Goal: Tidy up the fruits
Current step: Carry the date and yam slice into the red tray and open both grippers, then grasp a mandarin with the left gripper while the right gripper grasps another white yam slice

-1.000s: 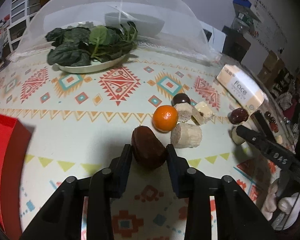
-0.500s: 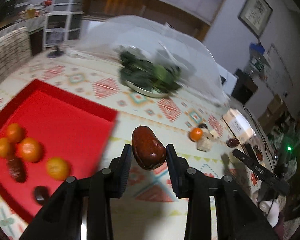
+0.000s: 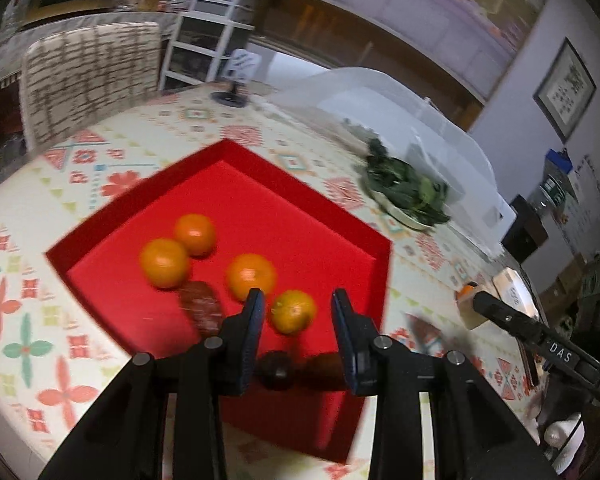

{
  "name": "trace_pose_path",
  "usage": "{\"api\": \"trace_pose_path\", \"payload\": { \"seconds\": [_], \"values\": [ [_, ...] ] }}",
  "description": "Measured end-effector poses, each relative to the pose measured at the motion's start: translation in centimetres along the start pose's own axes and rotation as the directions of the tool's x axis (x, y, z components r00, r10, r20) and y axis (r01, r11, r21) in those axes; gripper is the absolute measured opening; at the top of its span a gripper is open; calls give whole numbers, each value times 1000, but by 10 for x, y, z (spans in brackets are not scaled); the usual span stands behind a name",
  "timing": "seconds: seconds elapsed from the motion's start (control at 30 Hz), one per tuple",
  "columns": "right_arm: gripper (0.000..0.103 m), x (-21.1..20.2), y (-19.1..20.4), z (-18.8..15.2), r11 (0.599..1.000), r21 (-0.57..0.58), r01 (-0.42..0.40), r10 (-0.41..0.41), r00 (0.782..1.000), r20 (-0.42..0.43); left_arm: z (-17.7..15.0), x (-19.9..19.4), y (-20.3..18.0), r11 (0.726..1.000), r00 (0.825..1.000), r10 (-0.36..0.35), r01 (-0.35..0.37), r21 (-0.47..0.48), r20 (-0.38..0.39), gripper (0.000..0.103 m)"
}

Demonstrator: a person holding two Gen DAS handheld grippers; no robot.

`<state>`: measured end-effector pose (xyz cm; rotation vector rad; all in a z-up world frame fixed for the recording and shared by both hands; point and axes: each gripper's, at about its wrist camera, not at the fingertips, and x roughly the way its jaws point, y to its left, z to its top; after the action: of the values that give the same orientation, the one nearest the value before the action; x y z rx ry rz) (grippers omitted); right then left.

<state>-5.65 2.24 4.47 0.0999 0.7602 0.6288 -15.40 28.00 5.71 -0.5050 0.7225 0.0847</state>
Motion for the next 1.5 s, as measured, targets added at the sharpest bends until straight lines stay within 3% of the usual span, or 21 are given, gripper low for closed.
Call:
{"api": "trace_pose_path", "payload": {
  "seconds": [0.23, 0.43, 0.6, 0.67, 0.8, 0.97, 1.17, 1.27, 1.4, 1.5],
  "values": [
    [39, 60, 64, 1, 996, -73, -59, 51, 993, -105, 8, -6, 37, 998, 1000, -24, 25, -63, 14, 34],
    [39, 108, 88, 1, 994, -95, -53, 35, 982, -188, 13, -16, 49, 997, 999, -27, 29, -75, 29, 47],
    [41, 116, 94, 5, 995, -93, -45, 28, 983, -181, 15, -19, 53, 996, 999, -27, 29, -82, 36, 57],
    [49, 109, 94, 9, 995, -88, -48, 34, 987, -156, 15, -19, 51, 996, 999, -25, 28, -82, 33, 62],
    [49, 92, 90, 15, 995, -91, -28, 18, 994, -110, 15, -22, 43, 997, 999, -11, 15, -72, 50, 74],
    [50, 64, 67, 14, 998, -58, -8, 4, 998, -63, 12, -29, 19, 999, 995, 44, -42, -26, 93, 91],
    [50, 26, 22, -1, 998, -35, 50, -50, 998, -24, 5, -23, -16, 998, 1000, -3, 2, 57, 24, 91],
    [51, 0, -15, -11, 993, -14, 121, -121, 993, -3, -2, -19, -36, 995, 999, -43, 43, 85, -6, 91],
    [52, -37, -82, -26, 969, 58, 239, -240, 971, 6, -13, -10, -70, 984, 995, -91, 97, 146, -46, 91],
    [52, -50, -118, -31, 951, 120, 285, -287, 958, -2, -24, 4, -92, 974, 986, -130, 147, 174, -104, 91]
  ]
}}
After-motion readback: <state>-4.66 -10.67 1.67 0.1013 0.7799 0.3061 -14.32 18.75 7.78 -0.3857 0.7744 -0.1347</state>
